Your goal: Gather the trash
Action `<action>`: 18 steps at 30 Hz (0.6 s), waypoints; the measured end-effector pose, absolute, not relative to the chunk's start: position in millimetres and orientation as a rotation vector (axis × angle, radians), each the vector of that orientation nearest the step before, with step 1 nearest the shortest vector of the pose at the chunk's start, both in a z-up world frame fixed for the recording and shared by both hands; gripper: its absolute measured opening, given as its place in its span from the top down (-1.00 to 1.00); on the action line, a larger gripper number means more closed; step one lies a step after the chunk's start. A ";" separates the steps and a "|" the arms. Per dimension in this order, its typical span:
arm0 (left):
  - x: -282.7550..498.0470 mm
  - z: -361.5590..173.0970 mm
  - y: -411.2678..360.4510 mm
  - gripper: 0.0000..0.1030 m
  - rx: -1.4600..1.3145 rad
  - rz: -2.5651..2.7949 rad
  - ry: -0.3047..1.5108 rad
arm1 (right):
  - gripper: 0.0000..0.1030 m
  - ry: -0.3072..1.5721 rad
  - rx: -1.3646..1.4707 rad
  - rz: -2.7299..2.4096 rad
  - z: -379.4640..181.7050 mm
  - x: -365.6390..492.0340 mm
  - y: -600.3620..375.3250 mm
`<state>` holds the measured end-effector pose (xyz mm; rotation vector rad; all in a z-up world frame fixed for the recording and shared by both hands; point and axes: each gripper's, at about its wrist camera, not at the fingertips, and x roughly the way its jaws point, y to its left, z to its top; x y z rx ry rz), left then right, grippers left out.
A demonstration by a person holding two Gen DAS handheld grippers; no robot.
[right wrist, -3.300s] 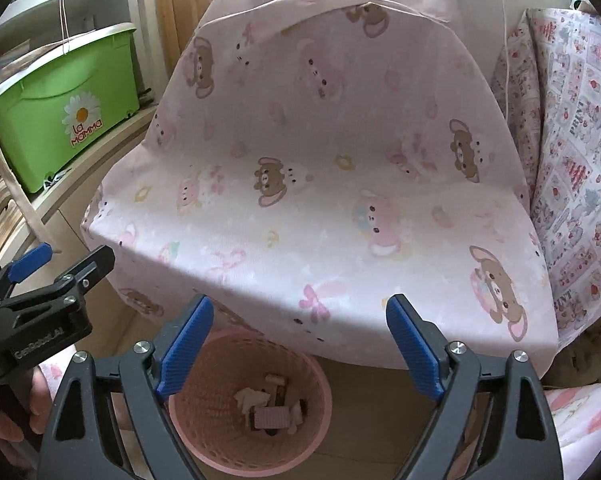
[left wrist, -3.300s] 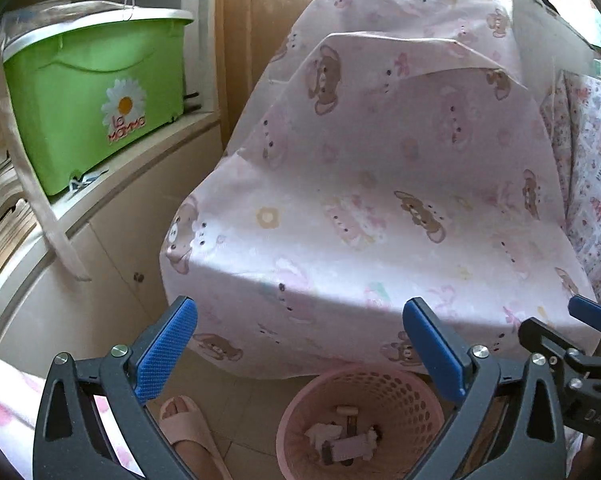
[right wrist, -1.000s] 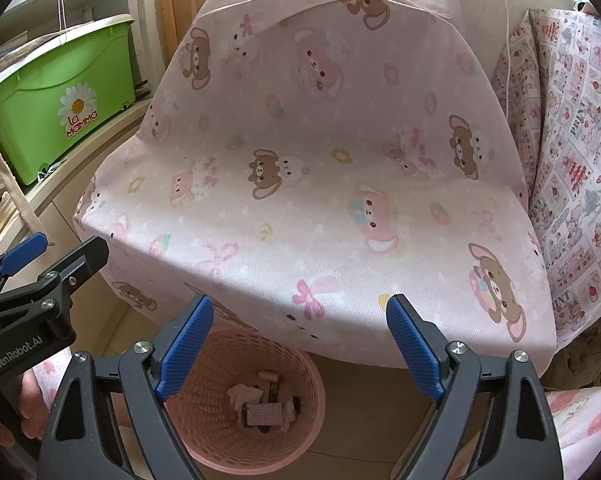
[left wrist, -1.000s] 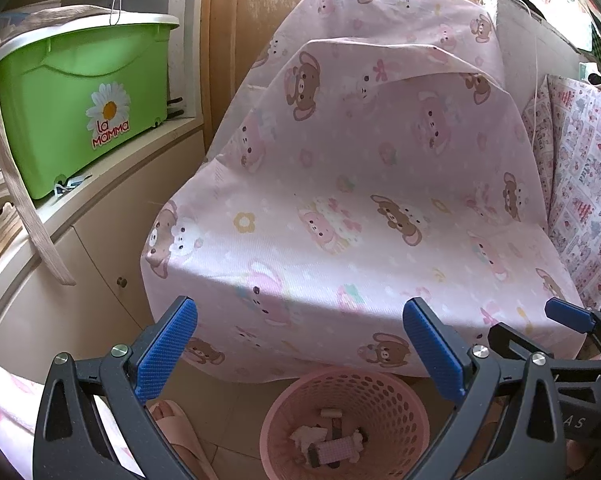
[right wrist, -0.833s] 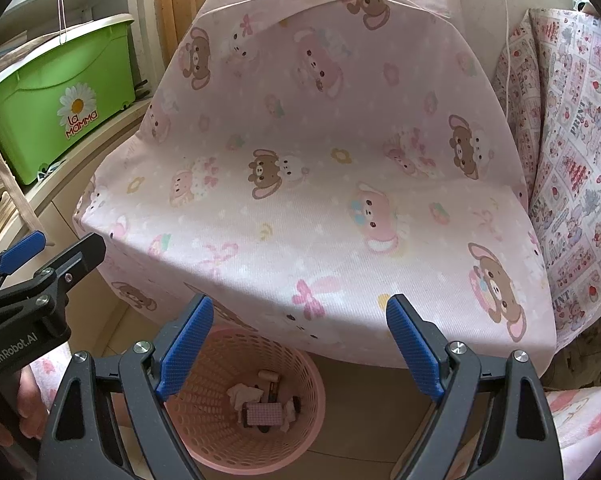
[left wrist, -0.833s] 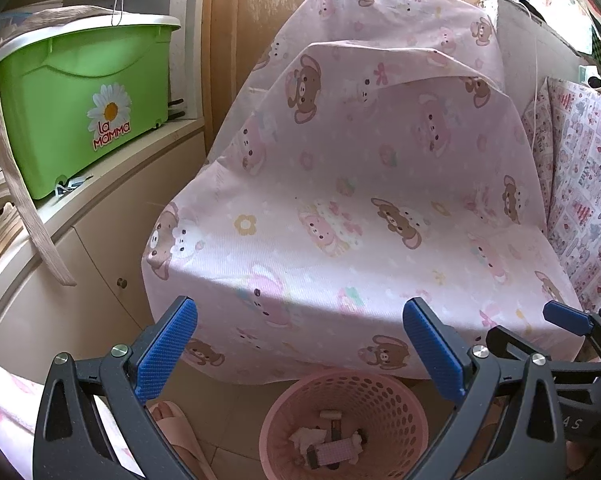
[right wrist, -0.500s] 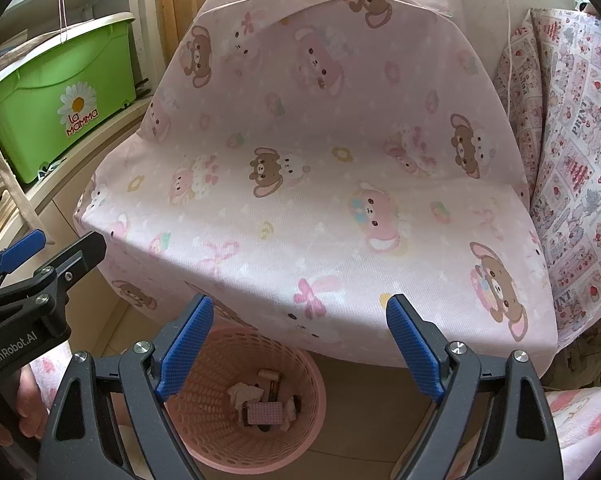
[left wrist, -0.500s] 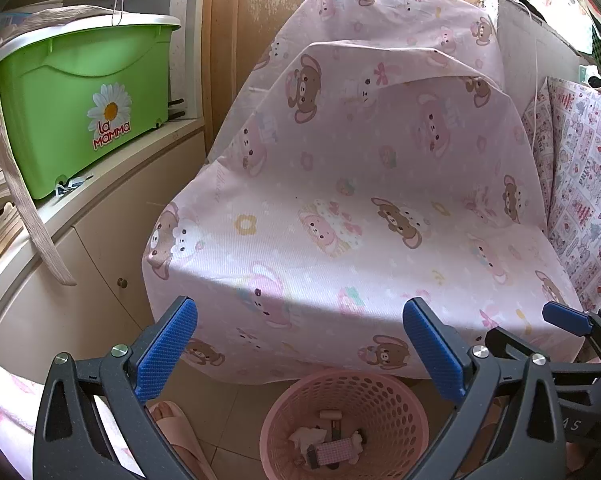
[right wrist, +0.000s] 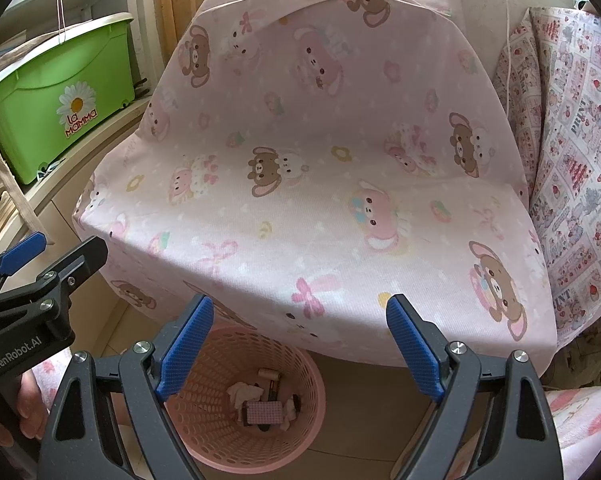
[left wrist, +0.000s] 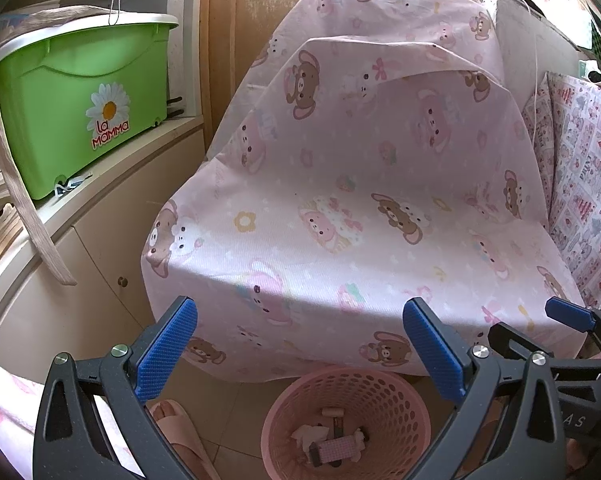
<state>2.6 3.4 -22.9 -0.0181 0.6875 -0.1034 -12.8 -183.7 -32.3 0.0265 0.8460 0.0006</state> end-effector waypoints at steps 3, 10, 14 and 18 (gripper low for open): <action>2.5 -23.4 3.3 -0.98 -0.018 -0.101 0.689 | -0.74 0.847 0.026 0.000 -32.3 -12.8 -183.8; 3.1 -25.0 5.2 -0.98 -0.022 -0.099 0.696 | -0.74 0.846 0.026 0.000 -33.2 -13.5 -185.3; 3.3 -24.8 5.2 -0.98 -0.020 -0.100 0.696 | -0.74 0.848 0.027 0.000 -33.3 -13.2 -185.7; 3.2 -26.2 4.7 -0.98 -0.013 -0.099 0.699 | -0.74 0.849 0.026 -0.002 -33.7 -13.7 -185.7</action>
